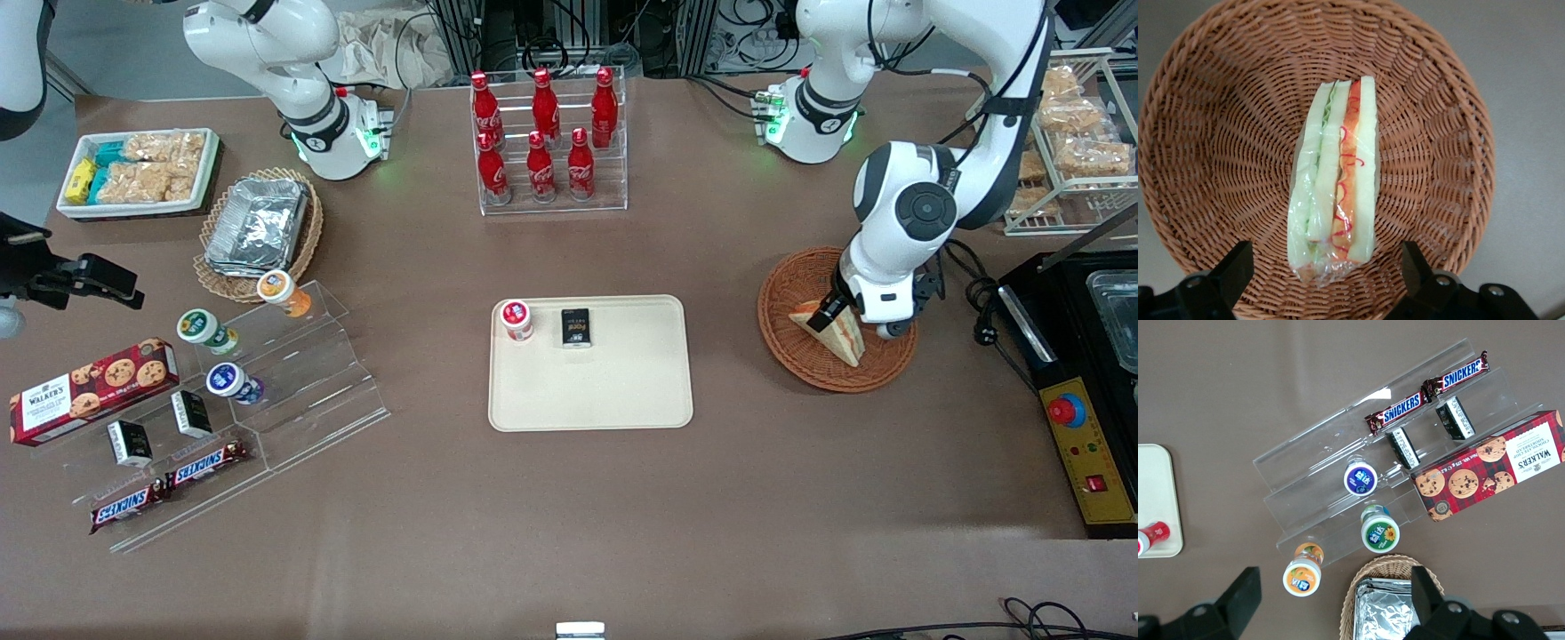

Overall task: Place sandwich from basket to tray
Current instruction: 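Close the left gripper on the sandwich's upright edge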

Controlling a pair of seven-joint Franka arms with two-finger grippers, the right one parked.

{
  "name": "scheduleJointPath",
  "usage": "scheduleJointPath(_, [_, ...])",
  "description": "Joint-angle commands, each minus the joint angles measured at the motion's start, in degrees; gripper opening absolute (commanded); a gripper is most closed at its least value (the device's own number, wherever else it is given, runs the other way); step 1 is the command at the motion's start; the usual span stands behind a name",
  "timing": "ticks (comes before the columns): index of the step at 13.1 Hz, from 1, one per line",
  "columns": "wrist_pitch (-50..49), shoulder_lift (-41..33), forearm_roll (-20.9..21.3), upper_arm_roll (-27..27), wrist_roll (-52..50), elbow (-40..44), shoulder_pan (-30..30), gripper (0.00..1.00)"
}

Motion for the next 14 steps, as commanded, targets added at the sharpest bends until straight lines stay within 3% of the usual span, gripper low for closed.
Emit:
scheduleJointPath(1, [4.85, -0.19, 1.67, 0.06, -2.06, -2.54, 0.53, 1.00])
scheduleJointPath(3, [6.26, 1.03, 1.76, 0.15, -2.06, -2.90, 0.53, 1.00])
scheduleJointPath(4, [7.31, 2.08, 1.84, 0.15, -2.06, -2.90, 0.53, 0.84])
scheduleJointPath(5, [8.02, 2.88, 1.84, 0.15, -2.06, -2.90, 0.53, 0.57])
scheduleJointPath(6, [8.11, 3.06, 1.84, 0.24, -2.06, -2.81, 0.71, 0.21])
scheduleJointPath(7, [8.11, 3.32, 1.84, 0.33, -2.06, -2.72, 1.14, 0.00])
scheduleJointPath(12, [7.24, 0.88, 2.02, 0.41, -0.66, -1.14, 1.24, 0.00])
scheduleJointPath(14, [2.60, -1.58, 2.63, 0.41, 5.02, 0.43, 1.24, 0.00])
